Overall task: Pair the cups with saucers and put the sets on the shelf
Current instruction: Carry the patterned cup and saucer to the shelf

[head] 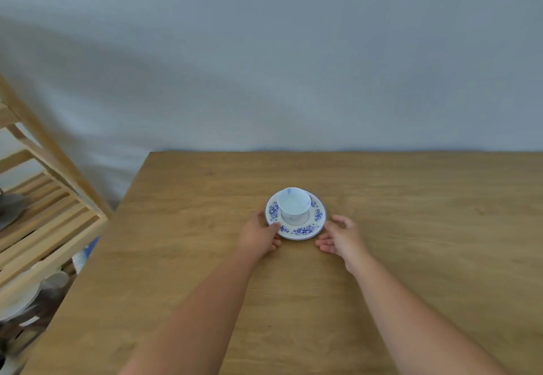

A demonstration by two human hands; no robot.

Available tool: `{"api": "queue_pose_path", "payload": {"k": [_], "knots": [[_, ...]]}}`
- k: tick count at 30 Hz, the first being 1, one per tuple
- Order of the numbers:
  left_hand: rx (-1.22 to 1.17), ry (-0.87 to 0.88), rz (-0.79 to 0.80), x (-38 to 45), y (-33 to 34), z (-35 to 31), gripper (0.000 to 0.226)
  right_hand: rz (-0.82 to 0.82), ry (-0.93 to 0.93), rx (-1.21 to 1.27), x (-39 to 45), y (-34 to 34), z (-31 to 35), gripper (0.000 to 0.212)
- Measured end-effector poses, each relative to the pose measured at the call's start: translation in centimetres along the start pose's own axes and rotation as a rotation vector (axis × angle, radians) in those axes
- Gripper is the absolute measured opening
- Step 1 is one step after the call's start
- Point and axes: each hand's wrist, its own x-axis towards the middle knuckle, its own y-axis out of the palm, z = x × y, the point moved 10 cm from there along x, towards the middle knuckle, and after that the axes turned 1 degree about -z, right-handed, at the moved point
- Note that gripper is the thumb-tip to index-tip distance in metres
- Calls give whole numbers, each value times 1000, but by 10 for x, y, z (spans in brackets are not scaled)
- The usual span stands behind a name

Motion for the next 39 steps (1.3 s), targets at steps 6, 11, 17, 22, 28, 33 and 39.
{"api": "queue_pose_path", "payload": {"k": [6,11,17,22,28,33,39], "knots": [[9,19,62,0,6,-8,56,75,-95,-218,21,13,13,48],[-38,43,89,-8,-7,-1,58,138,-166,-267,19,28,11,53],[-95,90,70,-29,-63,13,55,305,-184,-238,-2,82,4,60],[-166,105,33,-47,-123,32,55,457,-216,-266,-28,148,7,63],[-177,85,-50,-67,-212,60,61,618,-225,-313,-64,244,7,61],[-178,69,-135,-82,-292,84,63,732,-236,-371,-97,329,5,58],[-258,6,-255,-85,-384,118,65,833,-265,-448,-125,432,4,59]]}}
